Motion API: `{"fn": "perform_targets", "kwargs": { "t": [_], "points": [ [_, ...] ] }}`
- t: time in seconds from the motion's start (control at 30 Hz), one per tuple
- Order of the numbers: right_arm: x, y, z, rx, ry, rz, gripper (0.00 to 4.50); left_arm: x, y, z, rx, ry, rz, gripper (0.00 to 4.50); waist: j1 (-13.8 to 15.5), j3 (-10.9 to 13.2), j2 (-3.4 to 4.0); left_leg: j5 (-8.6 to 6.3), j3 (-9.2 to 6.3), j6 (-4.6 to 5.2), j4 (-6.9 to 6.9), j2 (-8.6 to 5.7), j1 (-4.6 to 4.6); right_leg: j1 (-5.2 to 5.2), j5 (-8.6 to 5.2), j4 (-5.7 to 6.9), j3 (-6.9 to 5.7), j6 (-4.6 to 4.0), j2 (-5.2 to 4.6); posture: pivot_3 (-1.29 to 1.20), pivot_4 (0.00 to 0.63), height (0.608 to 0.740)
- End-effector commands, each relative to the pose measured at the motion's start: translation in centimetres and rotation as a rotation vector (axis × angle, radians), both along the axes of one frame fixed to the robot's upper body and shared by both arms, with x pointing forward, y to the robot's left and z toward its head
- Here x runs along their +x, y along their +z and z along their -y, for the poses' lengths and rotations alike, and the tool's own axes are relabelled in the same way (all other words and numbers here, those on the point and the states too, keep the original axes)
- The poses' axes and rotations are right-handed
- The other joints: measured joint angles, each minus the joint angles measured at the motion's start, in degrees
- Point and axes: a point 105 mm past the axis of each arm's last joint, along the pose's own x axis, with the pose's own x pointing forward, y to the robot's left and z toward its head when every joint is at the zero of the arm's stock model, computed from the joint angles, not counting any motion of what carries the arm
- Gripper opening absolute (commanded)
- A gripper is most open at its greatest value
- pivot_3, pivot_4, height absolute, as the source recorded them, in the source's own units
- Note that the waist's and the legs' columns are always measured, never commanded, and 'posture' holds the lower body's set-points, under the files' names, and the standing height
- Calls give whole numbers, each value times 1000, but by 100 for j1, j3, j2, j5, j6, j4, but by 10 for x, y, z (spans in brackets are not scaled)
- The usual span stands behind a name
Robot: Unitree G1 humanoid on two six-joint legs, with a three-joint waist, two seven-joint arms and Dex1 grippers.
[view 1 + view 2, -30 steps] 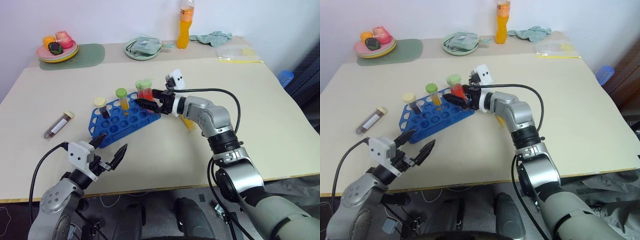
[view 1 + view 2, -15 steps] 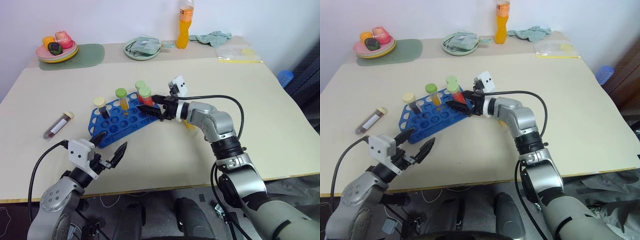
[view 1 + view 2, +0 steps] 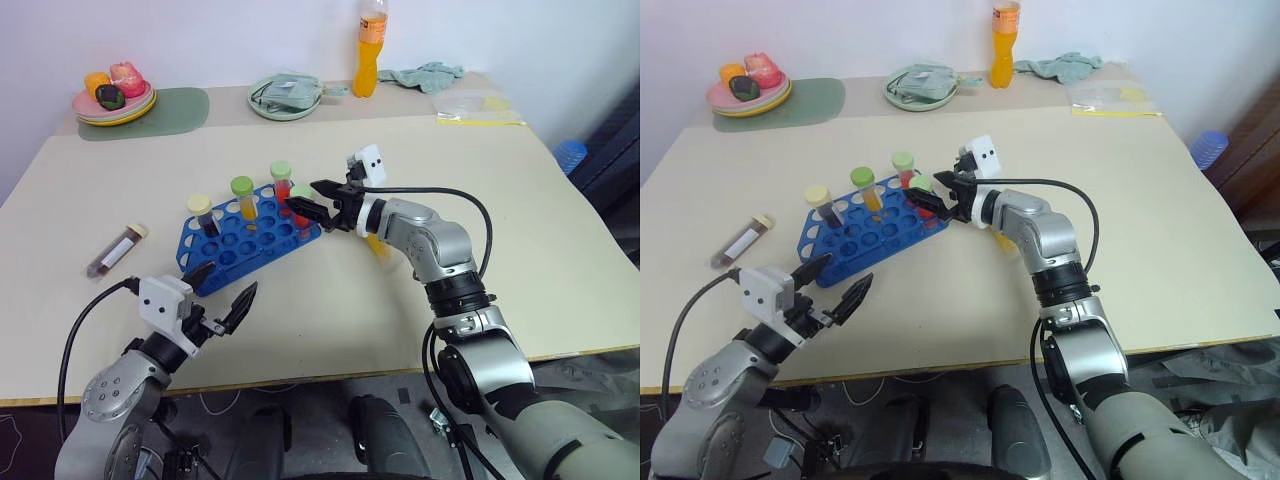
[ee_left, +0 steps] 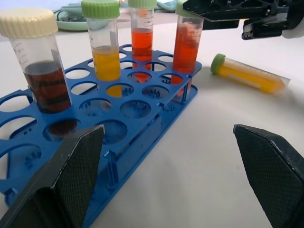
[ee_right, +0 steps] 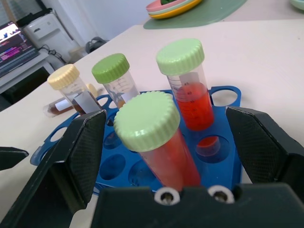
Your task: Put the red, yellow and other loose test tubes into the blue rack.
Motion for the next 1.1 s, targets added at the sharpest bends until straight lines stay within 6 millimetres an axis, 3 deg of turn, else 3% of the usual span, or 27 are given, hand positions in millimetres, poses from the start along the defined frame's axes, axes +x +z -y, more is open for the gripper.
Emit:
{"fn": "perform_targets", "kwargs": {
  "t": [0.03,0.2,0.3,0.4,0.53,0.67,1.0,1.1],
  "points": [
    [-10,18,9,-4,35,85,4425,-2,6,-3,5,7,37,4500,2,0,0,0,0,0,0,0,0,0,0,0,0,0,0,0,150,740],
    [-21,21,54,-181,-15,137,4425,-10,5,-10,34,5,22,4500,48,0,0,0,-1,0,0,-9,-10,1,0,-18,-2,3,-12,0,150,740],
    [-20,13,84,-378,-95,90,4425,-10,4,-3,52,-48,15,4500,39,1,1,0,0,0,1,-11,-9,3,0,-20,-2,2,-11,0,150,740],
    [-16,6,97,-517,-149,-8,4425,-6,2,6,76,-118,12,4500,2,2,3,0,-1,1,0,-9,-6,5,-1,-20,-2,0,-8,0,150,740],
    [-5,1,97,-566,-206,-217,4425,-2,-3,16,124,-207,14,4500,-24,1,5,0,7,1,-2,0,-1,4,-1,-19,1,-1,0,0,150,740],
    [3,1,83,-594,-243,-391,4425,2,-3,16,132,-227,27,4500,1,2,7,0,8,1,-2,1,-5,-4,1,-16,1,-1,-1,0,150,740],
    [19,-22,82,-728,-364,-510,4425,-14,-21,18,113,-200,11,4500,12,2,7,-2,10,3,-5,-16,-17,-4,2,-34,1,1,-23,0,150,740],
    [19,-23,80,-757,-350,-496,3586,-18,-25,18,109,-185,4,4500,1,2,7,-2,9,3,-4,-14,-15,-4,2,-30,0,2,-19,0,150,740]
  ]
}}
